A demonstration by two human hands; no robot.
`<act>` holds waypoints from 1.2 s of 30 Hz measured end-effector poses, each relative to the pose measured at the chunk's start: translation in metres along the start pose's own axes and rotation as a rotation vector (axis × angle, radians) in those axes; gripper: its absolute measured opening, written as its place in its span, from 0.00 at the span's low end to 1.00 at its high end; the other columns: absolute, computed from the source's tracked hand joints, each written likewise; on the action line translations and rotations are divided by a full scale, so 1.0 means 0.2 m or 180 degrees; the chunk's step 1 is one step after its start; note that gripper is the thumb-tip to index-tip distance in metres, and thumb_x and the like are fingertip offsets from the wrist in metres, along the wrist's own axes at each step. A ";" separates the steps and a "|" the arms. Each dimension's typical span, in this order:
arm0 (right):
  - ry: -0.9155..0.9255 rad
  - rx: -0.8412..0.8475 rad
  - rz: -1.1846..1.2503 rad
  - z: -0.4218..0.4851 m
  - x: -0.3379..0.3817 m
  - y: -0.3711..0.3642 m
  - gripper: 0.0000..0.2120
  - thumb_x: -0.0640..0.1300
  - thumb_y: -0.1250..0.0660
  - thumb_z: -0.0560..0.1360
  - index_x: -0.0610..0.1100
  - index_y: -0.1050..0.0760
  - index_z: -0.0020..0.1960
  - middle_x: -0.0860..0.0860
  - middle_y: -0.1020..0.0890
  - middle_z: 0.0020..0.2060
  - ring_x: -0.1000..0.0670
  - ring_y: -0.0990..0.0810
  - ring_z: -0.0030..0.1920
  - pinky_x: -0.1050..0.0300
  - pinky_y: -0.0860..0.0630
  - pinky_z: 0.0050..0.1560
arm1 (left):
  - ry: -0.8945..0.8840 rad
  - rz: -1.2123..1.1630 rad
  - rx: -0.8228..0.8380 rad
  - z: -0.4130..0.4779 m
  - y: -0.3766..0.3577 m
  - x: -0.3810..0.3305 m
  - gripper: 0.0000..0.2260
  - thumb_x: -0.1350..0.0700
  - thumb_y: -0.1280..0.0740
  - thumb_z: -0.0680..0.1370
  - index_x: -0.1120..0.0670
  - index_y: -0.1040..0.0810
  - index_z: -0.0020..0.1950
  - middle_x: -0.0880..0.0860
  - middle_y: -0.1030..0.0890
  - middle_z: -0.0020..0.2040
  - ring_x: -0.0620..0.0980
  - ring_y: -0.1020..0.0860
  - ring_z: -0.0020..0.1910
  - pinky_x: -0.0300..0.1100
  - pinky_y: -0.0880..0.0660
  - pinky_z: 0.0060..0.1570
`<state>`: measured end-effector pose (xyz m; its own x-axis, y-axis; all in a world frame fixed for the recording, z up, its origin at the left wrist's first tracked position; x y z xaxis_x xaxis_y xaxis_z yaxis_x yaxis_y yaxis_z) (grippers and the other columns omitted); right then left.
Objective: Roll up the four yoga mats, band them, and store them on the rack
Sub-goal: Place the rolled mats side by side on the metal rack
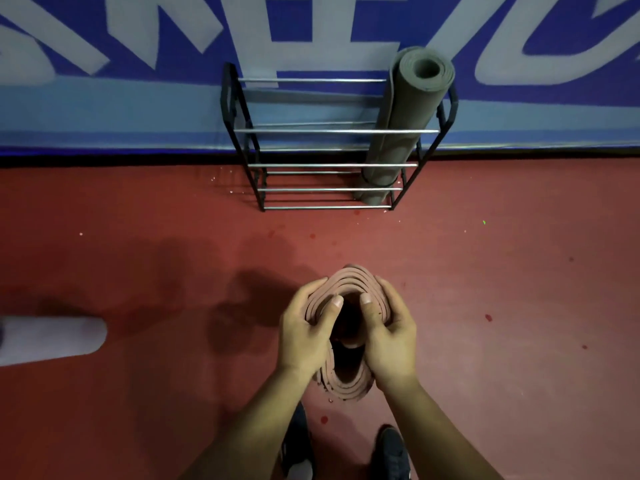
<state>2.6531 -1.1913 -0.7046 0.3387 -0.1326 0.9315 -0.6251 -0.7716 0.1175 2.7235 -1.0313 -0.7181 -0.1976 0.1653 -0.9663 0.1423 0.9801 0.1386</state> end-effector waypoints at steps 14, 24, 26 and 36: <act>0.0898 -0.0439 0.0089 0.03 1.36 -0.17 0.19 0.46 0.33 0.82 0.54 0.27 0.72 0.57 0.22 0.67 0.58 0.24 0.68 0.47 0.27 0.72 | -0.1063 -0.0187 0.0751 0.41 0.09 -1.38 0.17 0.48 0.34 0.80 0.43 0.24 0.69 0.43 0.21 0.66 0.43 0.24 0.68 0.48 0.28 0.69; 0.1336 -0.0354 0.0310 0.25 2.34 -0.17 0.18 0.47 0.36 0.83 0.55 0.26 0.72 0.59 0.21 0.65 0.62 0.23 0.64 0.55 0.26 0.69 | -0.1637 -0.0263 0.0831 0.69 0.04 -2.38 0.14 0.49 0.37 0.81 0.48 0.20 0.64 0.42 0.18 0.61 0.40 0.22 0.63 0.31 0.27 0.60; 0.1362 -0.0297 0.0334 0.31 2.49 -0.18 0.18 0.46 0.37 0.83 0.55 0.27 0.73 0.58 0.21 0.66 0.59 0.23 0.65 0.53 0.26 0.70 | -0.1652 -0.0190 0.0818 0.75 0.02 -2.53 0.14 0.50 0.36 0.80 0.48 0.20 0.64 0.42 0.18 0.61 0.39 0.22 0.63 0.30 0.27 0.59; 0.1471 -0.0280 0.0196 0.64 2.85 -0.26 0.15 0.46 0.38 0.84 0.52 0.25 0.70 0.59 0.21 0.64 0.60 0.23 0.63 0.55 0.26 0.68 | -0.1795 0.0317 0.0704 1.11 -0.07 -2.84 0.12 0.46 0.39 0.80 0.44 0.17 0.56 0.44 0.21 0.61 0.36 0.25 0.61 0.24 0.30 0.55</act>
<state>2.9687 -1.3051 -0.2238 -0.0367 0.1296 0.9909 -0.6982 -0.7128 0.0673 3.0487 -1.1633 -0.2201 0.3622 0.1120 -0.9253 0.3435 0.9069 0.2442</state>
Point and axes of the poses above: each hand's wrist, its own z-axis towards the middle knuckle, its own y-axis out of the back of the hand, x = y × z, the point moved 8 cm from there along z, towards the middle knuckle
